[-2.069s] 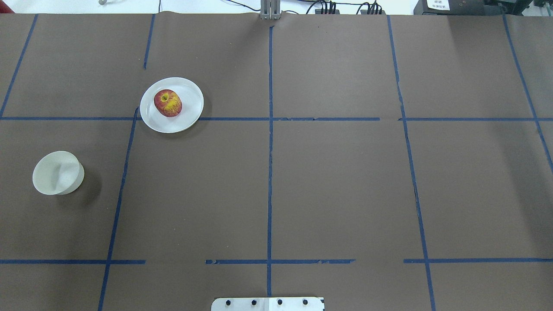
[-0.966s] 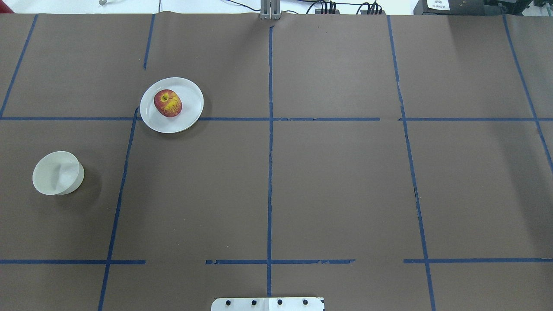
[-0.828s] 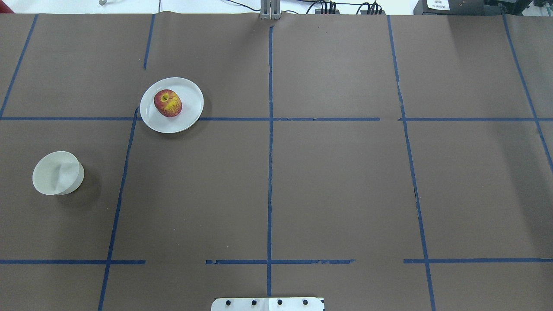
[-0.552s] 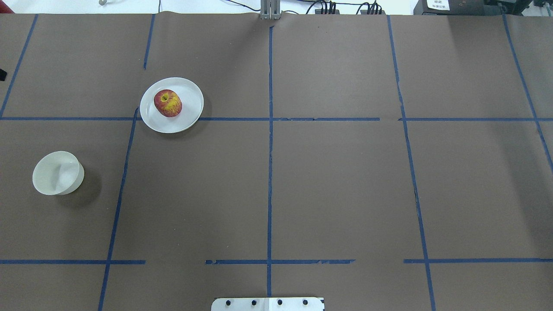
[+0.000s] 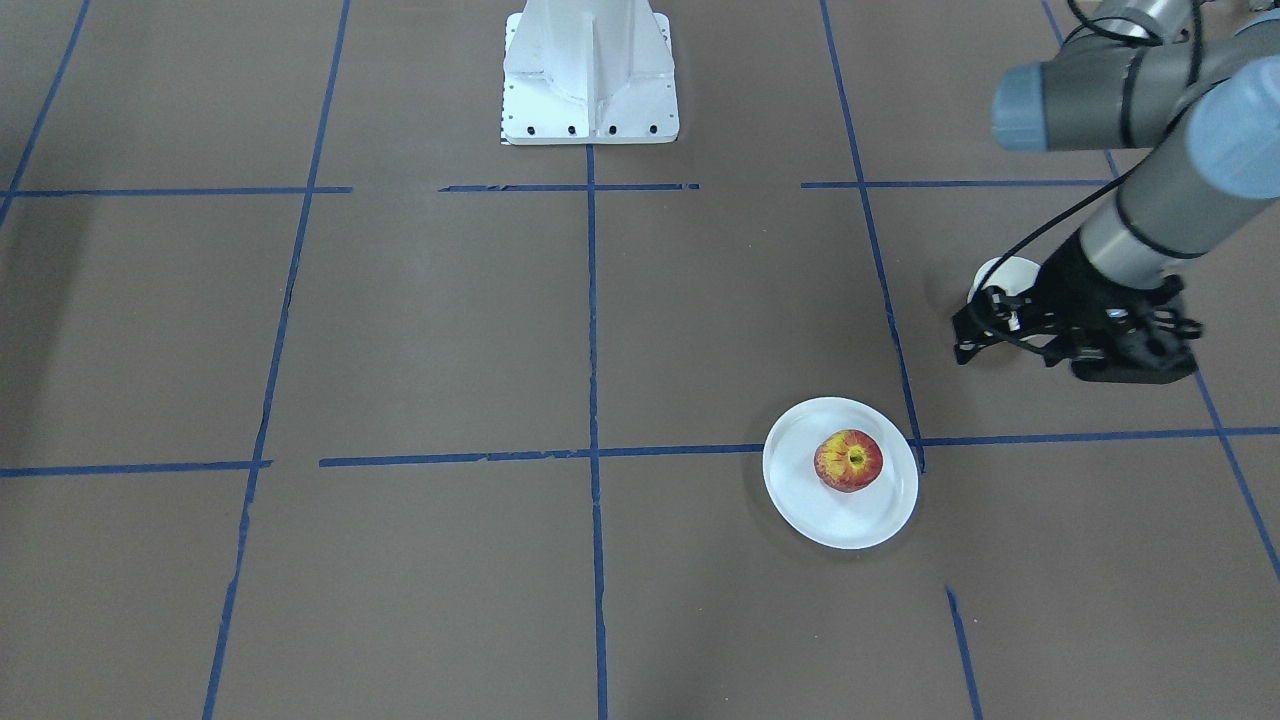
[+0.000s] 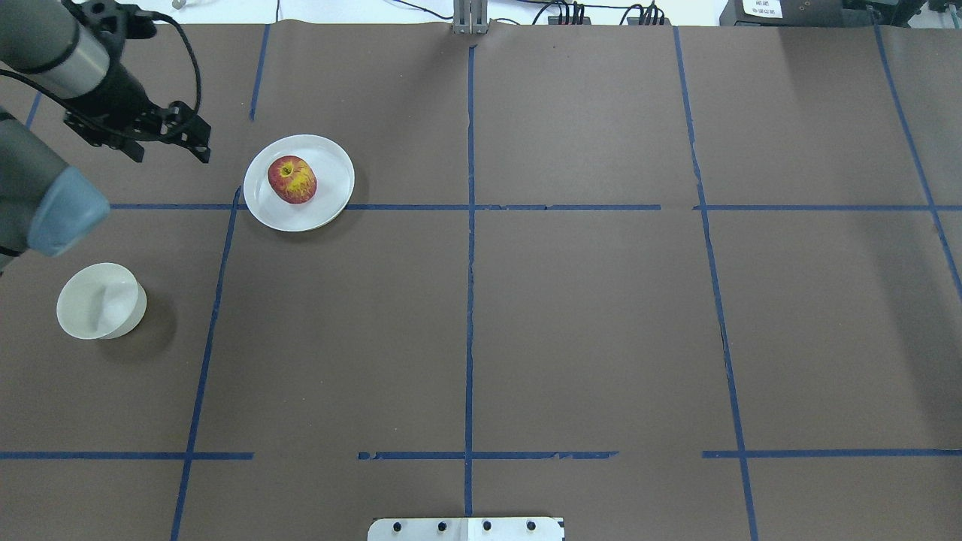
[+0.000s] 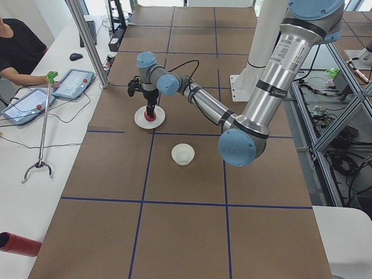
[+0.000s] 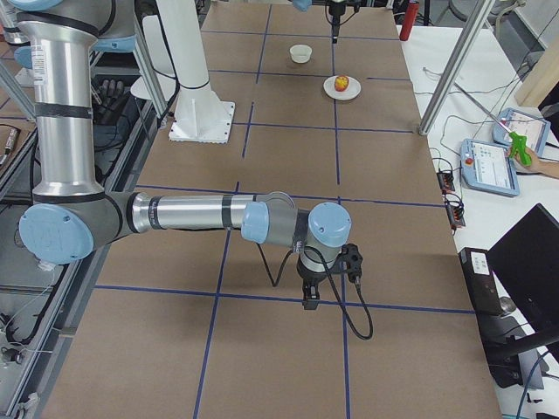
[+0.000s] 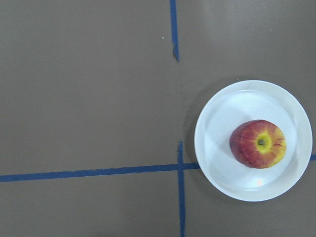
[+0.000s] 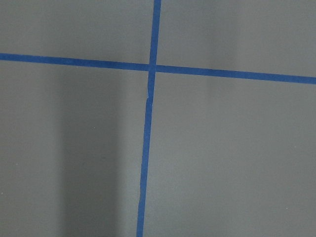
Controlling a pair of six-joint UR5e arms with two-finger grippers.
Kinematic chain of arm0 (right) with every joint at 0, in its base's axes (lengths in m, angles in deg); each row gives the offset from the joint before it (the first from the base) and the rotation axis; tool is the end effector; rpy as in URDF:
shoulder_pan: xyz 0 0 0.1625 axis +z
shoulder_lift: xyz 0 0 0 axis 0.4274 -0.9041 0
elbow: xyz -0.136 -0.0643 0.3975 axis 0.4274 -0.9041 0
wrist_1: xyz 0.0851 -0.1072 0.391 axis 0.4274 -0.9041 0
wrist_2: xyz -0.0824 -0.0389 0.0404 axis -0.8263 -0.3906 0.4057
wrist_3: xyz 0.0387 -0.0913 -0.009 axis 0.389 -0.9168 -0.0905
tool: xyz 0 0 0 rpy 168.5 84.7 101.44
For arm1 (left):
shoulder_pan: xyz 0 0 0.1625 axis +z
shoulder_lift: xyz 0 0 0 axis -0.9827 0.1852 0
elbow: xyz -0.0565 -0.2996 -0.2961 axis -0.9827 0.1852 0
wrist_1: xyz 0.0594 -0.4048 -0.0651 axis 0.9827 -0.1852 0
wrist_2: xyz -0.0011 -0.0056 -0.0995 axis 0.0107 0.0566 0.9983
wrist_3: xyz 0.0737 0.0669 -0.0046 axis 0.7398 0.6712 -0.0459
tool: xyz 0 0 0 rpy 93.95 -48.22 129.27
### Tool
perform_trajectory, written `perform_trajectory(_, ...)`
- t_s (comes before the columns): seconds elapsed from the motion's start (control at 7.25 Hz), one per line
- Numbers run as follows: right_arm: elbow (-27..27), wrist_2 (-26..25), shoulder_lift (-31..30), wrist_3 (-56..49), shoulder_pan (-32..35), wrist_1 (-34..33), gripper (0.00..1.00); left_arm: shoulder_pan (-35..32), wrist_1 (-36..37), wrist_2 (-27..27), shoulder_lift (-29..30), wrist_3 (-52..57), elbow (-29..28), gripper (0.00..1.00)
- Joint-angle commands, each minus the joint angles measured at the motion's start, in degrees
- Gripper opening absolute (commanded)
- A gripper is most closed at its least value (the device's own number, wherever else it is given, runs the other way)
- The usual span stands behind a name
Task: Move apple from plate to bowl
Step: 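Move the left gripper over the apple on the white plate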
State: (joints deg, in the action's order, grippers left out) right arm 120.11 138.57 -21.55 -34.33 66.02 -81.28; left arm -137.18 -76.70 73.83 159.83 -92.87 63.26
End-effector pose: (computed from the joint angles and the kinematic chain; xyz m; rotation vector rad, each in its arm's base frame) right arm 0.0764 -0.4741 0.6440 -0.0415 -0.7549 -0.0879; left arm 0.2772 -0.5795 0.3413 0.0644 0.8325 0.0137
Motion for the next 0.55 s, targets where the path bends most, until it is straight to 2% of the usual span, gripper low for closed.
perform_trajectory(0.0, 0.00, 0.00, 0.03, 0.00, 0.00, 0.03, 1.00, 2.92, -0.54, -1.26, 5.08, -3.80, -6.54, 1.00)
perform_trajectory(0.28, 0.00, 0.00, 0.03, 0.00, 0.00, -0.06, 1.00, 4.59, -10.33, -1.35, 7.04, -7.67, -14.71, 1.00)
perform_trajectory(0.41, 0.00, 0.00, 0.03, 0.00, 0.00, 0.02, 1.00, 5.20, -12.38, -1.44, 9.13, -7.77, -19.09, 1.00)
